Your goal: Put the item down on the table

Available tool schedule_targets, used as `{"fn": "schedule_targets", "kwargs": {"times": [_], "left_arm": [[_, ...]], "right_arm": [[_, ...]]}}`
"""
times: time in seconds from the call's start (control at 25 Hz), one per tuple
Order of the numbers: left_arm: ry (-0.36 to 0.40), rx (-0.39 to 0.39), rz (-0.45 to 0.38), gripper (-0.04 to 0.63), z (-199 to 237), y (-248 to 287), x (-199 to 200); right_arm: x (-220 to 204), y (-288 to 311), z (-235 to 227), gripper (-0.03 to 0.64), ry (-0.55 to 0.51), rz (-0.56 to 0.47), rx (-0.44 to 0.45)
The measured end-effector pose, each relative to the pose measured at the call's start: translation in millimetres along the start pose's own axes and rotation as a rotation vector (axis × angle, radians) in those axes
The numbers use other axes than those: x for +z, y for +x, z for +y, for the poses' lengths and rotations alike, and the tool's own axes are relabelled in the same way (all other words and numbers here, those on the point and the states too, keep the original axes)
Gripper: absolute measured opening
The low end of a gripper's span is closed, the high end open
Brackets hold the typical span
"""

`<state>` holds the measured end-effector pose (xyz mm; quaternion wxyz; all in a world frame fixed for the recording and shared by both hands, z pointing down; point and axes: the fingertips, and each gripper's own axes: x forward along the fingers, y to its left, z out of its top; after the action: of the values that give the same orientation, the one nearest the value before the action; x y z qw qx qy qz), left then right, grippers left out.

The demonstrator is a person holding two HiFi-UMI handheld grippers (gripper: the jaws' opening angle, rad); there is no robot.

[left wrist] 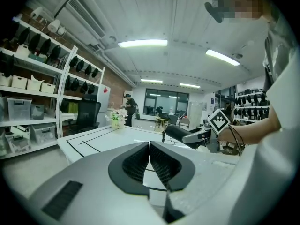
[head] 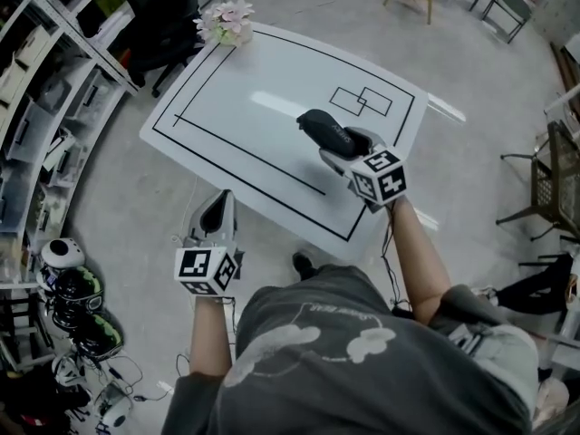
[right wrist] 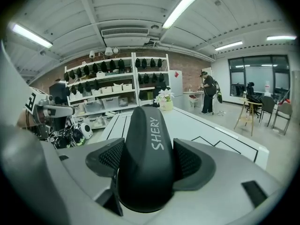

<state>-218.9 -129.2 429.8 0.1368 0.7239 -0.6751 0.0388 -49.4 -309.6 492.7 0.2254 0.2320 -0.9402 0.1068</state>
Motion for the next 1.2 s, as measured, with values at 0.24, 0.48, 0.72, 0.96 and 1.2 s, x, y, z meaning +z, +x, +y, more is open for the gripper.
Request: {"fn": "schedule_targets", "kwargs": {"times": [0.24, 0.48, 0.72, 0.96, 1.2], "left_arm": [[0.023, -0.035, 0.043, 0.005, 6.1, 29.0, 4.5], [0.026, -0.089, 0.064, 0.005, 29.6, 71.3, 6.2], [0.047, -0.205, 0.098, 0.005, 54.8, 128.5, 13.2], [0.069, -0.316, 0.124, 0.005, 84.4, 185.3, 31.2], [0.080, -0.391, 0.147, 0.005, 108.9, 225.6, 36.6]], "right_arm": [[-0.9, 16.9, -12.0, 0.321, -0.028, 0.034, 0.008], [8.9, 42.9, -21.0, 0.322, -0.030, 0.054, -0.018], [26.5, 69.3, -47.3, 0.322, -0.041, 0.078, -0.104], [30.4, 106.1, -63.2, 0.322, -0.120, 0.197, -0.101], [32.1, 142.9, -82.1, 0.322, -0.269, 0.276, -0.064]]}}
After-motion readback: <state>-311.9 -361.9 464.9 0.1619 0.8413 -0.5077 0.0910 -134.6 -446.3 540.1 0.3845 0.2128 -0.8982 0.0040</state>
